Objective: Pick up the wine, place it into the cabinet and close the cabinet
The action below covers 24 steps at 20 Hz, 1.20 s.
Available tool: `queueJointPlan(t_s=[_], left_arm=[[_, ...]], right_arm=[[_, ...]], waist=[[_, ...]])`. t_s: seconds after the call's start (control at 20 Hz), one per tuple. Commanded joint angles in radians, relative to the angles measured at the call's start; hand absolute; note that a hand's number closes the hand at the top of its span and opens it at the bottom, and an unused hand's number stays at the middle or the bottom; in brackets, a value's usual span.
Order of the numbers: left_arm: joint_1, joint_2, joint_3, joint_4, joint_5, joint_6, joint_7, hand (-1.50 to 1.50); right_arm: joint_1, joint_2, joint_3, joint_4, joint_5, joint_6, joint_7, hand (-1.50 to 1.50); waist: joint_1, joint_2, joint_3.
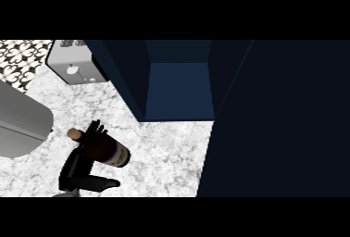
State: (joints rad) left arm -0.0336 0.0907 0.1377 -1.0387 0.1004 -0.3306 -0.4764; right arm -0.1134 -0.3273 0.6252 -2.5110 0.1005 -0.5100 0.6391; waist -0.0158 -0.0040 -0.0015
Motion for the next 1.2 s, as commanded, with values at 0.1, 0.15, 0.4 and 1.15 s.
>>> queueJointPlan(t_s=[0.1,0.15,0.4,1.15], left_arm=[[-0.108,-0.003,0.040,0.151,0.016,-0.004,-0.081,-1.50],[-0.080,-0.010,0.049,0.101,0.033,0.007,-0.074,-1.50],[-0.069,-0.007,0.039,0.121,0.036,-0.026,-0.100,1.50],[-0.074,0.010,0.017,0.119,-0.024,0.020,-0.211,1.50]], right_arm=[[0.078,-0.025,0.078,-0.151,0.128,-0.011,0.002,-1.50],[0.051,-0.062,-0.003,-0.210,0.076,0.005,0.074,-1.50],[0.076,-0.058,0.019,-0.198,0.091,0.001,0.023,-1.50],[0.097,-0.075,-0.048,-0.149,-0.007,0.015,-0.070,-1.50]], waist=[[-0.004,0.001,0.000],[-0.001,0.001,0.000],[0.003,0.000,0.001],[0.009,0.003,0.001]])
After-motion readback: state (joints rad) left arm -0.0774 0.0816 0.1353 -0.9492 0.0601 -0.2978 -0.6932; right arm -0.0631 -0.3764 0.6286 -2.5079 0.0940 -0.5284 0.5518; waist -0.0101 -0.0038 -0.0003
